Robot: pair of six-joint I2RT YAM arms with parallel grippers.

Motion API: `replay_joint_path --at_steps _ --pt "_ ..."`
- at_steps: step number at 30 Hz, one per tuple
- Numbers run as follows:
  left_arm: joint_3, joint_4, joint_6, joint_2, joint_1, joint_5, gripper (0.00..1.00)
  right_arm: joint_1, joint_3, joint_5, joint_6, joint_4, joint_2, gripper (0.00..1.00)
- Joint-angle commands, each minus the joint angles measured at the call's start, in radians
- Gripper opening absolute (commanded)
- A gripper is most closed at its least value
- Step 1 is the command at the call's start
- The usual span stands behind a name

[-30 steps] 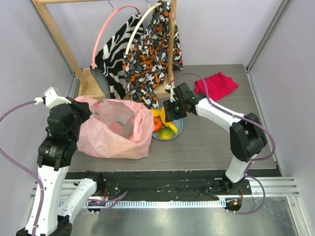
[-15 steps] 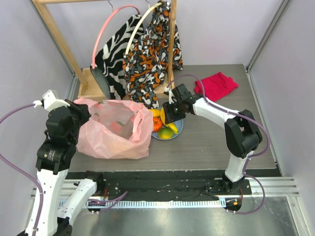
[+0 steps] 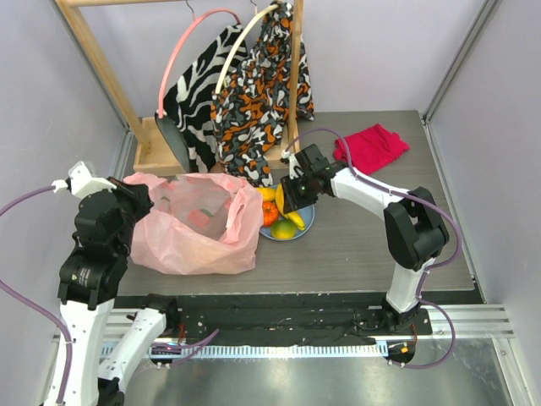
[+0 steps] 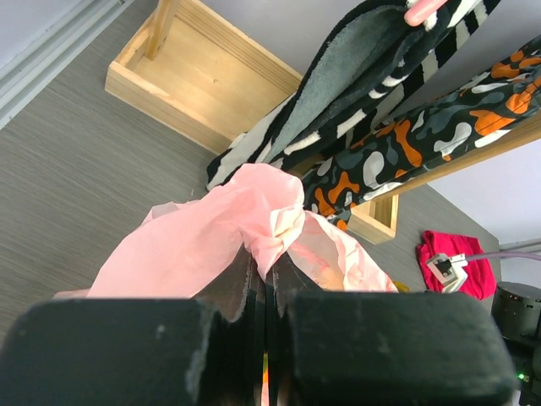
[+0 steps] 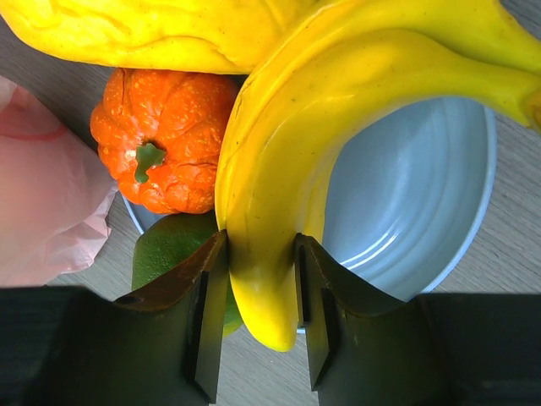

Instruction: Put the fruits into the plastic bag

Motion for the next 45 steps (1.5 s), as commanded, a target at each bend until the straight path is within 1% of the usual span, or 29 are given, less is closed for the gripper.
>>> replay_joint_path --at_steps 1,5,8,9,10,22,34,45 --pt "0.013 -0.013 -0.015 -0.017 0.006 -0.024 0.00 -0.010 0.001 -0.012 -0.021 0.029 -0.004 0.27" --pt "0.016 -0.023 -0.014 -0.019 0.006 -0.022 0.00 -0.016 -0.002 -0.004 -0.027 0.030 -0.017 0.18" --pt "0.019 -0.026 -0.010 -0.019 0.006 -0.022 0.00 -0.021 0.004 0.002 -0.027 0.030 -0.032 0.09" --pt "0.022 -0.024 -0.010 -0.019 0.006 -0.022 0.00 -0.023 0.006 0.005 -0.027 0.032 -0.041 0.03" --pt "0.022 -0.023 -0.010 -0.014 0.006 -0.021 0.00 -0.023 0.008 0.014 -0.028 0.030 -0.044 0.01" --pt "0.021 -0.021 -0.010 -0.016 0.007 -0.019 0.00 -0.049 0.029 0.036 -0.031 0.027 -0.095 0.01" --pt "0.019 -0.004 -0.007 -0.007 0.007 -0.014 0.00 -0.050 0.061 0.039 -0.028 0.019 -0.130 0.01" --pt "0.012 -0.001 -0.007 0.001 0.006 -0.016 0.00 -0.053 0.058 0.030 -0.011 0.019 -0.162 0.01"
